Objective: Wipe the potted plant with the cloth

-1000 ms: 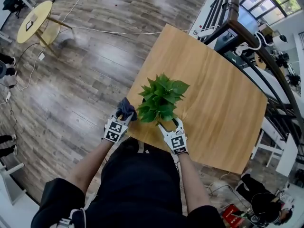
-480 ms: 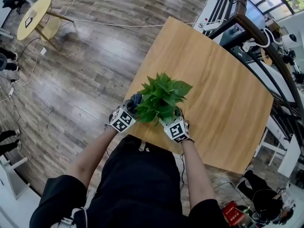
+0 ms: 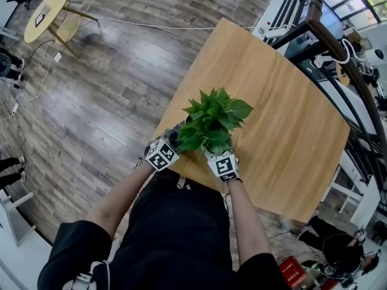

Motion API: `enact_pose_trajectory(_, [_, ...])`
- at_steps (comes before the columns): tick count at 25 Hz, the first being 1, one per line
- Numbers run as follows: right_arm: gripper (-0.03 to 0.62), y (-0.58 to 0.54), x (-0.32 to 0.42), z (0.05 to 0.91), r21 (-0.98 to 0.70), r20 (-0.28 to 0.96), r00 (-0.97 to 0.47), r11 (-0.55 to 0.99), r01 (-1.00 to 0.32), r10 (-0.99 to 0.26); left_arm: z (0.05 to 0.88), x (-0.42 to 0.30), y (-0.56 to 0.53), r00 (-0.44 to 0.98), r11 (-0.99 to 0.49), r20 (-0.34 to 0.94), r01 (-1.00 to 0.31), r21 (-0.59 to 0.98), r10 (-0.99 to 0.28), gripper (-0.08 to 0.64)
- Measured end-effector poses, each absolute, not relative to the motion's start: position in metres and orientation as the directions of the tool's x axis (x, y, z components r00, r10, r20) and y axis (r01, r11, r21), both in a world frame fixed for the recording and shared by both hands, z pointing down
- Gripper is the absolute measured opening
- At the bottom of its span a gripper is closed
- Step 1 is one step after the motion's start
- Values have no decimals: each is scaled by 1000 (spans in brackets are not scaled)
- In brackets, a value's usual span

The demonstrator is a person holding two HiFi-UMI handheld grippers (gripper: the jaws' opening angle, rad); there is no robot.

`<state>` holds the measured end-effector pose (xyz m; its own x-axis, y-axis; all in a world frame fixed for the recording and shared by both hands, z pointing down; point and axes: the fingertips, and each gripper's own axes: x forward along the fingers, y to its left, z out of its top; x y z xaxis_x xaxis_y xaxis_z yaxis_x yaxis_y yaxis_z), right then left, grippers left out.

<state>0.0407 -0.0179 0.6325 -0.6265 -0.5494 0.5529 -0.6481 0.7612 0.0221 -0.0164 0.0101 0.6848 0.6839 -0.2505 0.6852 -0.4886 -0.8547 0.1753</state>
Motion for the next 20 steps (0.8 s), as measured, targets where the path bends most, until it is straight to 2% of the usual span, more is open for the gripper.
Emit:
enact_pose_trajectory(10, [278,27,19,629,56,577,-679,851,-522,-455,684,-27,-6,674,-848,685,-507,155,-278,163])
enact_pose_trajectory(16, [279,-9,65,642,33,589,-553,702,-712,-589,689,-31,-14,669,-820,684,-543,182,-291,163])
enact_pose_trajectory(20, [279,-30,58,635,106,589,-600,788,-607,-542,691,-37,-17,664,-791,687,-572,215,-294,163])
